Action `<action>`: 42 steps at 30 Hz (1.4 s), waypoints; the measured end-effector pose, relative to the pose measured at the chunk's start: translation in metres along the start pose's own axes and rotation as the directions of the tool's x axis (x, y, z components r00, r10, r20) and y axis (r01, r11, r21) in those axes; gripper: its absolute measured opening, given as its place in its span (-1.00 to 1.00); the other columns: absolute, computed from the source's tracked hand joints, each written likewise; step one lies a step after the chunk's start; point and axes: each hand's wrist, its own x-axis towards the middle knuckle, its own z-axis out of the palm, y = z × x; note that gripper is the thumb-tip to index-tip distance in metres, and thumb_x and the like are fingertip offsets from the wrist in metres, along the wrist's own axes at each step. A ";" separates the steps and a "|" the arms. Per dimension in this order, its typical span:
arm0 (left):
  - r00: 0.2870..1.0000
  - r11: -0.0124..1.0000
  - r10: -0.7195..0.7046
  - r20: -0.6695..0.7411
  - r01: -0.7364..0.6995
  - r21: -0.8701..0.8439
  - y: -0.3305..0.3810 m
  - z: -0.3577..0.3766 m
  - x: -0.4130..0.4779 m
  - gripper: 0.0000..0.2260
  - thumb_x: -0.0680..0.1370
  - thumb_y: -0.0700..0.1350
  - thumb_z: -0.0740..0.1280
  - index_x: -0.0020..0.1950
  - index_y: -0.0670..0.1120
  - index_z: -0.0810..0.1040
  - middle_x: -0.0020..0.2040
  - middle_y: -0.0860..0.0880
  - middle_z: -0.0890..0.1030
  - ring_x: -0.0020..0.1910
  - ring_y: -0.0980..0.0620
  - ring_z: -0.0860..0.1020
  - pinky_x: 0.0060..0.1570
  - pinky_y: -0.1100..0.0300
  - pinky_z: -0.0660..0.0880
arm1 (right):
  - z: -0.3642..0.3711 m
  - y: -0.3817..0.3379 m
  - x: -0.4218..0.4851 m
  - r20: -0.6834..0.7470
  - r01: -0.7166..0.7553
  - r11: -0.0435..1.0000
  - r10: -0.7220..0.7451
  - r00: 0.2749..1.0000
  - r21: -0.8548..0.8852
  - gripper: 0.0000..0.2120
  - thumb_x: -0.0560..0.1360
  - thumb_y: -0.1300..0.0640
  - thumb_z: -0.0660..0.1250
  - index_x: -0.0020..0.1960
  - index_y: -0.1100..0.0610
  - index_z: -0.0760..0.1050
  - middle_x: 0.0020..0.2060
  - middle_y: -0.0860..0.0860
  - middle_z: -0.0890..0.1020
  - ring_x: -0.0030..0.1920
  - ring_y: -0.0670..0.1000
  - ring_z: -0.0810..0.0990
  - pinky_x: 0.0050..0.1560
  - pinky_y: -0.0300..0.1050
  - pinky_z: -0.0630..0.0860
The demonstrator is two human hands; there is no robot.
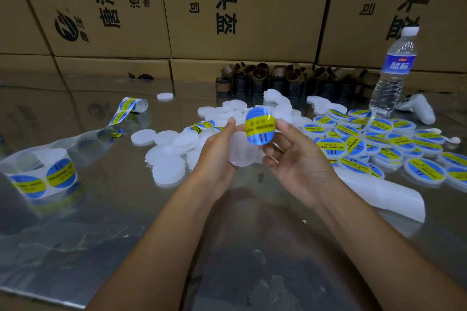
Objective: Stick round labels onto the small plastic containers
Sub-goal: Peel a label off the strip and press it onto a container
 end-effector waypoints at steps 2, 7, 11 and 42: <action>0.998 0.997 -0.031 0.053 0.035 -0.074 0.000 -0.001 0.000 -0.59 0.65 0.08 0.05 0.07 -0.18 0.56 -0.07 -0.15 0.65 -0.15 -0.06 0.59 0.01 0.07 0.46 | 0.001 0.006 0.000 0.038 -0.007 0.996 0.011 0.999 -0.088 -0.89 0.26 0.03 0.38 -0.28 0.03 0.64 -0.39 -0.07 0.58 -0.48 -0.13 0.40 -0.47 -0.34 0.33; 0.992 0.991 -0.054 0.117 0.068 -0.118 0.000 -0.004 0.003 -0.49 0.64 0.14 -0.06 0.00 -0.15 0.56 -0.19 -0.08 0.67 -0.23 0.04 0.64 -0.20 0.22 0.56 | 0.001 0.012 0.001 -0.009 -0.036 0.971 0.035 0.999 -0.238 -0.81 0.23 0.07 0.45 -0.18 0.08 0.59 -0.48 -0.09 0.54 -0.56 -0.14 0.32 -0.51 -0.37 0.30; 0.988 0.989 -0.041 0.152 0.061 -0.131 0.000 -0.005 0.005 -0.46 0.64 0.16 -0.11 0.02 -0.17 0.53 -0.21 -0.07 0.68 -0.19 0.02 0.65 -0.11 0.14 0.55 | -0.002 0.013 0.002 -0.110 -0.032 0.936 -0.008 0.994 -0.351 -0.93 0.39 0.20 0.44 -0.25 0.08 0.58 -0.46 -0.04 0.54 -0.58 -0.12 0.32 -0.51 -0.36 0.30; 0.978 0.996 0.088 0.190 -0.087 -0.012 -0.007 -0.003 0.002 -0.83 0.61 -0.21 0.18 0.01 -0.13 0.56 -0.15 -0.02 0.69 -0.16 0.03 0.65 -0.20 0.20 0.60 | -0.003 0.019 0.007 -0.260 -0.002 0.931 -0.100 0.961 -0.365 -0.91 0.42 0.26 0.42 -0.23 0.15 0.54 -0.47 0.03 0.59 -0.55 -0.11 0.45 -0.39 -0.23 0.44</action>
